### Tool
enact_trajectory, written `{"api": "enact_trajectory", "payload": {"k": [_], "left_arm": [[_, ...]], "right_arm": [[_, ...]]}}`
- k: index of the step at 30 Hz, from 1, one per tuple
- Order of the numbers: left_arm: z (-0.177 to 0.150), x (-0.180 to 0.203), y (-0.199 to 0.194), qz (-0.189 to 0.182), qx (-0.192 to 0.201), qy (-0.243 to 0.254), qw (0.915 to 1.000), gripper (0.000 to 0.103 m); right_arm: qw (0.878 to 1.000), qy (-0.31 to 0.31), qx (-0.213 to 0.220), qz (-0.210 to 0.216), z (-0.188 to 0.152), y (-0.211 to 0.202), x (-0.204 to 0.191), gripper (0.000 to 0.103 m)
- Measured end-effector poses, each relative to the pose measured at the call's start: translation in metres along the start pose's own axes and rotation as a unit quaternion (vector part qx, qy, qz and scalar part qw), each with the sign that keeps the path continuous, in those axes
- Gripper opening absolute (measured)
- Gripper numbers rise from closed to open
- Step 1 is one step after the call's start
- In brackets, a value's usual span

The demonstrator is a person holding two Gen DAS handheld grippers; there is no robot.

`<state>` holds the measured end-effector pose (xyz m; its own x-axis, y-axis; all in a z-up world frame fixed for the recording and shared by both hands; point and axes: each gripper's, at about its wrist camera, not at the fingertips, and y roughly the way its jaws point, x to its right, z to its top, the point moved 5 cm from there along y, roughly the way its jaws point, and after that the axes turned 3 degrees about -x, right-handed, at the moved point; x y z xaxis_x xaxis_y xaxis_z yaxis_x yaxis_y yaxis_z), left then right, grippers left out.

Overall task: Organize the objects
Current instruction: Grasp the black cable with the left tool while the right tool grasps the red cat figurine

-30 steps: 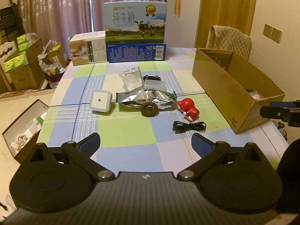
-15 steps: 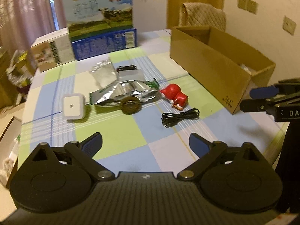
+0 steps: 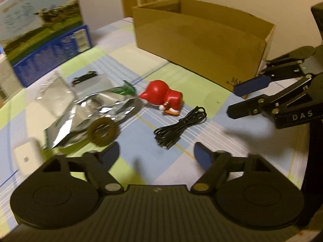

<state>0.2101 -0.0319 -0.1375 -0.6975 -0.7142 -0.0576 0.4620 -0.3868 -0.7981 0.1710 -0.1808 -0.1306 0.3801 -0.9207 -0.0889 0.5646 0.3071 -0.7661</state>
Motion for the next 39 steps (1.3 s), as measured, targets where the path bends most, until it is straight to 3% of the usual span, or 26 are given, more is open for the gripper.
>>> {"api": "enact_trajectory", "payload": {"k": [8,10,12,14,18,23,25,27,29,31,33,36,39], "left_arm": [[0.009,-0.001,0.038,-0.050,0.013,0.062,0.9967,0.071],[0.012,-0.001,0.046,-0.064,0.011,0.073,0.9953,0.063],[0.014,-0.001,0.052,-0.073,0.005,0.074,0.9945,0.039],[0.013,-0.001,0.057,-0.083,-0.003,0.068,0.9942,0.034],[0.004,-0.004,0.051,-0.070,-0.019,0.053,0.9960,0.032],[-0.024,-0.018,0.026,-0.011,-0.055,-0.017,0.9983,0.032],[-0.039,-0.030,0.015,0.028,-0.072,-0.072,0.9944,0.032],[-0.050,-0.042,0.006,0.060,-0.079,-0.134,0.9860,0.032],[-0.057,-0.046,0.001,0.072,-0.073,-0.163,0.9812,0.032],[-0.060,-0.047,-0.002,0.075,-0.060,-0.164,0.9817,0.034],[-0.060,-0.046,-0.003,0.077,-0.046,-0.149,0.9848,0.043],[-0.054,-0.038,0.001,0.071,-0.019,-0.106,0.9916,0.043],[-0.052,-0.033,0.012,0.058,-0.021,-0.090,0.9940,0.044]], "right_arm": [[1.000,-0.008,-0.012,-0.008,-0.004,0.017,0.005,0.037],[1.000,-0.005,-0.015,-0.006,-0.004,0.019,0.005,0.037],[1.000,-0.001,-0.018,-0.005,-0.005,0.021,0.007,0.037],[1.000,0.000,-0.018,-0.004,-0.004,0.022,0.008,0.037],[1.000,-0.004,-0.013,0.004,-0.001,0.022,0.002,0.037],[1.000,-0.019,0.003,0.007,0.011,0.027,-0.007,0.037],[1.000,-0.023,0.007,0.003,0.016,0.032,-0.008,0.038],[1.000,-0.028,0.012,-0.004,0.021,0.039,-0.009,0.052],[1.000,-0.026,0.017,-0.005,0.026,0.044,-0.008,0.057],[1.000,-0.022,0.015,-0.007,0.030,0.050,-0.005,0.058],[1.000,-0.021,0.014,-0.012,0.034,0.056,-0.002,0.058],[1.000,-0.017,0.008,-0.018,0.039,0.066,0.004,0.058],[1.000,-0.009,0.002,-0.018,0.042,0.076,0.010,0.058]]}}
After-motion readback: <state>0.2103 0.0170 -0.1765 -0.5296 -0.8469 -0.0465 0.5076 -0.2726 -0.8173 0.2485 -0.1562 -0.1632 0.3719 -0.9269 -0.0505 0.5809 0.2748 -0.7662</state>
